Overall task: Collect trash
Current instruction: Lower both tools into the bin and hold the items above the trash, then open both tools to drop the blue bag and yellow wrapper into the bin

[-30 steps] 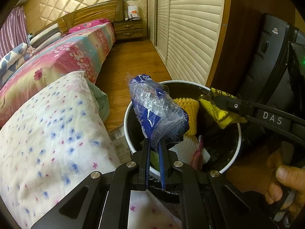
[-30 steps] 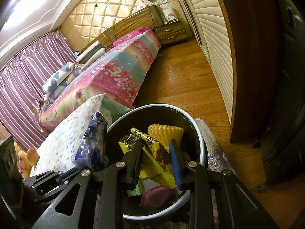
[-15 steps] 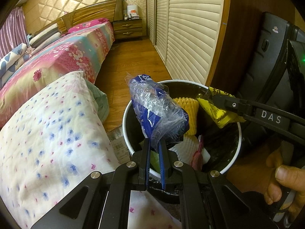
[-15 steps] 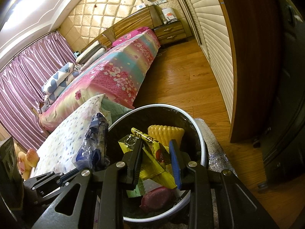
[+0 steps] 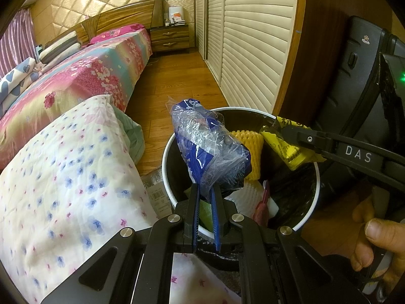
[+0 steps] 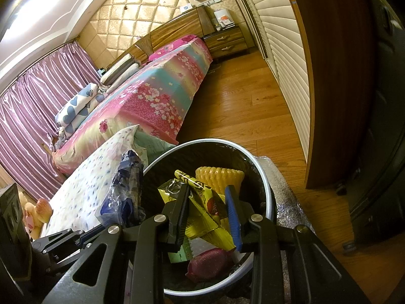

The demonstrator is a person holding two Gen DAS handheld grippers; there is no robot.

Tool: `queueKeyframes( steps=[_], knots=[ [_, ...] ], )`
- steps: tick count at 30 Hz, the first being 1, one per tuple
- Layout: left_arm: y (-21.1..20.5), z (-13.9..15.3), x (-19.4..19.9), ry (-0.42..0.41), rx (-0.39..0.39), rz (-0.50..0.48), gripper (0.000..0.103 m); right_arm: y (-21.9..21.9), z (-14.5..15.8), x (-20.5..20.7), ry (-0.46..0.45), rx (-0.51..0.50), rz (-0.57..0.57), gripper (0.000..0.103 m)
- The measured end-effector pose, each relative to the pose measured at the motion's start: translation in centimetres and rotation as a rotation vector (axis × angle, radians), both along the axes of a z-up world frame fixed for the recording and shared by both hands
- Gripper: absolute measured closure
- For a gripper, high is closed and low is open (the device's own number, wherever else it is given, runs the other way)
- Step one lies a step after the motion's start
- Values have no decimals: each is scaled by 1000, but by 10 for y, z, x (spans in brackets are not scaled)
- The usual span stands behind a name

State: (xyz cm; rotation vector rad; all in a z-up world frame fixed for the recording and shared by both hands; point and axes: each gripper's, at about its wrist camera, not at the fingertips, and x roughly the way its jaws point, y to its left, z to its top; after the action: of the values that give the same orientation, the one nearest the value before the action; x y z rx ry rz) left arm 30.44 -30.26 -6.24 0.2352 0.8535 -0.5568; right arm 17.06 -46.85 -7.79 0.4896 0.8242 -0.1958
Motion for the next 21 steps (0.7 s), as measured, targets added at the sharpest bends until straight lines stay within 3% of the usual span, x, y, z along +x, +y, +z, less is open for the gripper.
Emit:
queueKeyframes(
  steps=[3, 6, 8, 11, 14, 16, 18, 21],
  knots=[
    [1, 1, 1, 3, -1, -1, 95, -1, -1, 0, 2, 5, 2, 71],
    [2, 3, 0, -4, 4, -1, 87, 1, -2, 1, 3, 8, 3, 69],
    [4, 4, -1, -13, 6, 6, 71, 2, -2, 1, 3, 11, 3, 65],
    [9, 7, -4, -23, -1, 12, 59, 4, -1, 0, -2, 17, -4, 55],
    [19, 9, -11, -29, -11, 23, 58, 3, 2, -1, -6, 22, -12, 46],
    [31, 9, -17, -29, -24, 40, 55, 6, 5, -4, -11, 22, -15, 45],
    [43, 9, -23, -23, -45, 64, 52, 7, 8, -7, -19, 33, -16, 31],
    [62, 10, -34, -8, -83, 101, 51, 11, 10, -10, -34, 43, -9, 23]
  ],
)
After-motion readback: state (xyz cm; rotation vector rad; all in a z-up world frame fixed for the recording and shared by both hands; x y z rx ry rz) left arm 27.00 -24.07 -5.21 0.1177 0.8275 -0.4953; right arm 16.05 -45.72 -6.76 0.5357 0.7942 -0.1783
